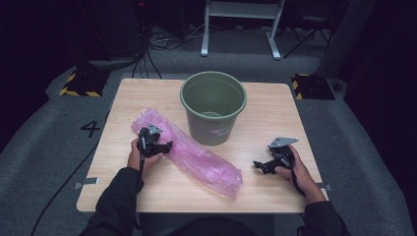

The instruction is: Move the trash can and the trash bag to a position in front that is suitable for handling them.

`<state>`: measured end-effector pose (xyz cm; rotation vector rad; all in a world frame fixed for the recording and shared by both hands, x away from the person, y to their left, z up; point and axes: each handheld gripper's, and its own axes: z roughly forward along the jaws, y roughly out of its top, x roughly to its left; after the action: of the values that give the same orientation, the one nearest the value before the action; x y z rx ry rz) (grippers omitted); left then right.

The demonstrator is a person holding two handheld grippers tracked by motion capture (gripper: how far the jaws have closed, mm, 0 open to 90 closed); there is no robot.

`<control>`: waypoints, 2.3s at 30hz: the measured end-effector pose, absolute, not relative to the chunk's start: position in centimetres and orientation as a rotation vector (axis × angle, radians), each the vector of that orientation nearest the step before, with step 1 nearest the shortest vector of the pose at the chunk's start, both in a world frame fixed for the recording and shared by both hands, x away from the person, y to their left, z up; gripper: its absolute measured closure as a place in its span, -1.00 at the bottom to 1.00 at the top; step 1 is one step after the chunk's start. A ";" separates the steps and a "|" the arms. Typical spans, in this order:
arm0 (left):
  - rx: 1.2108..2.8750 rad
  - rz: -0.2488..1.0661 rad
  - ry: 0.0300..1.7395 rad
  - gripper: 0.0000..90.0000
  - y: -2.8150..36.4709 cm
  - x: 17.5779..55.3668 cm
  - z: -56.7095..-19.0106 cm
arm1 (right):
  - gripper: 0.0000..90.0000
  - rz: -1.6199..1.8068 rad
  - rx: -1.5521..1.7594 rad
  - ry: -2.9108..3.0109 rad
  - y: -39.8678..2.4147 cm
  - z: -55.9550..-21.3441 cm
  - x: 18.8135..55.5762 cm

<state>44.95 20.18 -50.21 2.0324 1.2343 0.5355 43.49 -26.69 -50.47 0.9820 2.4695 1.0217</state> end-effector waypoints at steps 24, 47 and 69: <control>2.057 0.582 1.166 -0.54 19.7 41.2 -49.1 | -0.98 1.023 0.976 2.473 -26.7 -50.5 43.5; 2.080 0.498 1.168 -0.28 19.1 43.0 -50.2 | -0.98 1.025 0.974 2.475 -26.7 -50.5 43.5; 2.130 0.583 1.054 0.93 19.6 42.5 -49.9 | -0.99 1.025 0.973 2.475 -26.7 -50.5 43.5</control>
<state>42.54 19.64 -49.90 2.1299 1.0545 0.5830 43.52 -26.75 -50.47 0.9732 2.4755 1.0245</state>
